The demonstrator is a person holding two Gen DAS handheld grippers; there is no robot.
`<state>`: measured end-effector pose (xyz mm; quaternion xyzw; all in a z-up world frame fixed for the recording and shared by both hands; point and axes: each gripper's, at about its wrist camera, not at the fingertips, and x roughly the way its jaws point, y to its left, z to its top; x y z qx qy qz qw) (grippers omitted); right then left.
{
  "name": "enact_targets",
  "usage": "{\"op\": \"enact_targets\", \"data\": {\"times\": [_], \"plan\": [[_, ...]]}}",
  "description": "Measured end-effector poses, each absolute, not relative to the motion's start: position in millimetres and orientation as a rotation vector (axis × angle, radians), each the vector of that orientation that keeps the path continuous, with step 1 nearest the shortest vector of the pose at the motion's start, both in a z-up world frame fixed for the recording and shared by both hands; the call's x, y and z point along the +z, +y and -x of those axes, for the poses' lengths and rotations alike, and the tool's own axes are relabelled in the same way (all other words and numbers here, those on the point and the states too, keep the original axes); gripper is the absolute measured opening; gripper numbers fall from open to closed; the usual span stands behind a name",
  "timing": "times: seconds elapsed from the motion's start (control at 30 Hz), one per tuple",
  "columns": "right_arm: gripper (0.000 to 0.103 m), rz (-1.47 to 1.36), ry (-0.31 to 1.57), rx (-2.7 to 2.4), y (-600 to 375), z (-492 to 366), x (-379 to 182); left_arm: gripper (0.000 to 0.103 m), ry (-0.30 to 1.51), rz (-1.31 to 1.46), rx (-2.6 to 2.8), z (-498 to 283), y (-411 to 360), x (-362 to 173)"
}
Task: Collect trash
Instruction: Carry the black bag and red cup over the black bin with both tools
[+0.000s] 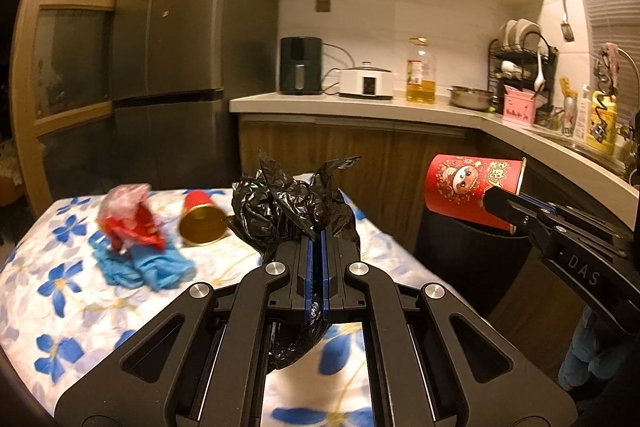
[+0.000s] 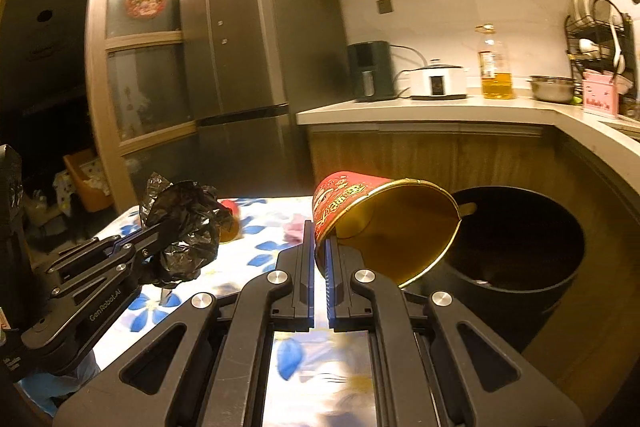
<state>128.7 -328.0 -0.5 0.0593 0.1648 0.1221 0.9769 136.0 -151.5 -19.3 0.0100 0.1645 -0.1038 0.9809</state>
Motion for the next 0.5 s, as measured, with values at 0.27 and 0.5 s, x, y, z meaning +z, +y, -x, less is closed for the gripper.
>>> {"op": "enact_targets", "data": {"times": [0.27, 0.5], "plan": [[0.005, -0.141, 0.315, 0.118, -374, -133, 2, 0.002, 0.307, -0.031, -0.309, -153, -202, -13], [0.005, -0.162, 0.296, 0.034, -408, -137, 4, 0.002, 0.285, -0.035, -0.398, -166, -244, -8]]}}
